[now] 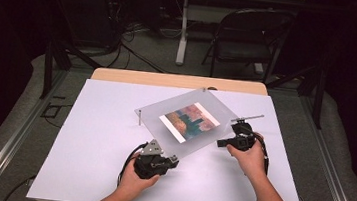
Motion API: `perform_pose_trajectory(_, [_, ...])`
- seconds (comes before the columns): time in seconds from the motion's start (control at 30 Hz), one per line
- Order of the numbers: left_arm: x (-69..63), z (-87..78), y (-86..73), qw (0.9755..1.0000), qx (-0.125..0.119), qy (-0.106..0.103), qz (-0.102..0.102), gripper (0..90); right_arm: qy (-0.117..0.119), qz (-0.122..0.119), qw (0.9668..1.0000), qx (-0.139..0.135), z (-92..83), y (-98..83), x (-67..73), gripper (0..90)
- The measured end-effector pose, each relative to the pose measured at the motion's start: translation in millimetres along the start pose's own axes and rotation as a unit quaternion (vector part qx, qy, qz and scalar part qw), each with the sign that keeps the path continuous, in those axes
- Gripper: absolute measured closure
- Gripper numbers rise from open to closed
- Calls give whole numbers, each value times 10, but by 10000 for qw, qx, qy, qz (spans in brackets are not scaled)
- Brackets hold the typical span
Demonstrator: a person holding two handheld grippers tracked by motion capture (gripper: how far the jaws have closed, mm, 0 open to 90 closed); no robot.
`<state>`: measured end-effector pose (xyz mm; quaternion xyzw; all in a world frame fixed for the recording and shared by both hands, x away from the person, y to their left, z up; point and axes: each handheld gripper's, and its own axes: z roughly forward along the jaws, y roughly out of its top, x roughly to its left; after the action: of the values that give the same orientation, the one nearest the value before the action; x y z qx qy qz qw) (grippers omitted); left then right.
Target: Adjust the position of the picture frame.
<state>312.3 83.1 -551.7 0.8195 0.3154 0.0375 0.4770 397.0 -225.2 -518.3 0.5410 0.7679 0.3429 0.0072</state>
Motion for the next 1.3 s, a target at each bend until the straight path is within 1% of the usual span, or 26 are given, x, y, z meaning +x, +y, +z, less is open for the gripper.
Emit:
perform_pose_trajectory(0.07, [-22, 45, 8, 10000, 56, 11, 18, 824, -9, 55, 10000, -15, -1, 5, -25, 900])
perform_pose_trajectory(0.17, [-72, 133, -23, 9997, 210, 21, 146, 822, 5, 123, 9999, -61, 7, -39, -76, 900])
perform_pose_trajectory(0.2, [-80, 149, -33, 9997, 183, -1, 151, 821, 31, 161, 9998, -82, 5, -60, -90, 900])
perform_pose_trajectory(0.23, [-87, 152, -31, 9997, 179, 2, 135, 821, 50, 203, 9997, -105, 0, -81, -98, 900])
perform_pose_trajectory(0.27, [-88, 145, -25, 9997, 174, -6, 149, 821, 46, 181, 9998, -119, -7, -102, -107, 900])
perform_pose_trajectory(0.37, [-80, 154, -42, 9998, 163, -44, 104, 818, 62, 163, 9997, -195, -24, -173, -108, 900])
perform_pose_trajectory(0.43, [-59, 149, -44, 9998, 142, -107, 26, 804, 48, 158, 9997, -207, -49, -219, -90, 898])
perform_pose_trajectory(0.47, [-53, 138, -45, 9999, 76, -150, -4, 795, 52, 148, 9996, -250, -54, -234, -82, 891])
perform_pose_trajectory(0.53, [-56, 97, -40, 9999, 67, -39, 80, 749, 38, 100, 9995, -300, -81, -272, -63, 873])
perform_pose_trajectory(0.57, [-62, 63, -49, 9999, 54, 24, 99, 721, 48, 118, 9994, -306, -102, -290, -53, 864])
perform_pose_trajectory(0.6, [-64, 39, -57, 9999, 68, 33, 95, 692, 69, 114, 9993, -351, -122, -316, -47, 850])
perform_pose_trajectory(0.63, [-63, 3, -72, 9999, 103, 31, 106, 668, 78, 106, 9992, -381, -135, -332, -43, 836])
perform_pose_trajectory(0.7, [-63, -78, -105, 9999, 111, 40, 56, 617, 36, 60, 9989, -464, -165, -381, -23, 805])
perform_pose_trajectory(0.73, [-60, -132, -117, 9999, 123, 75, 82, 597, 11, 37, 9988, -498, -187, -408, -13, 791])
perform_pose_trajectory(0.8, [-41, -245, -144, 9999, 62, 120, 92, 551, 9, 0, 9984, -572, -229, -466, 5, 762])
perform_pose_trajectory(0.83, [-25, -306, -158, 9998, 10, 157, 79, 538, 25, -17, 9980, -628, -244, -497, 16, 748])
perform_pose_trajectory(0.9, [22, -421, -180, 9995, -52, 306, 114, 514, 49, -72, 9976, -693, -276, -555, 45, 724])
perform_pose_trajectory(0.97, [92, -520, -196, 9988, -117, 472, 57, 489, 66, -152, 9972, -726, -305, -603, 81, 694])
perform_pose_trajectory(1.03, [178, -584, -207, 9980, -217, 592, -3, 467, 101, -212, 9964, -818, -317, -642, 121, 663])
perform_pose_trajectory(1.07, [242, -623, -210, 9973, -258, 685, -57, 458, 122, -217, 9963, -817, -325, -653, 141, 644])
perform_pose_trajectory(1.1, [295, -650, -211, 9966, -292, 765, -68, 447, 141, -303, 9954, -898, -333, -672, 175, 608])
perform_pose_trajectory(1.13, [368, -681, -212, 9953, -364, 894, -123, 432, 101, -421, 9943, -974, -341, -687, 203, 567])
perform_pose_trajectory(1.17, [408, -699, -210, 9944, -382, 973, -125, 414, 33, -601, 9919, -1114, -347, -707, 241, 528])
perform_pose_trajectory(1.2, [448, -710, -210, 9940, -433, 992, -151, 407, 31, -653, 9908, -1181, -344, -718, 259, 501])
perform_pose_trajectory(1.23, [499, -725, -209, 9933, -475, 1040, -186, 395, 8, -677, 9907, -1180, -351, -729, 276, 484])
perform_pose_trajectory(1.3, [596, -752, -207, 9915, -502, 1169, -259, 375, 7, -693, 9884, -1349, -351, -764, 324, 458])
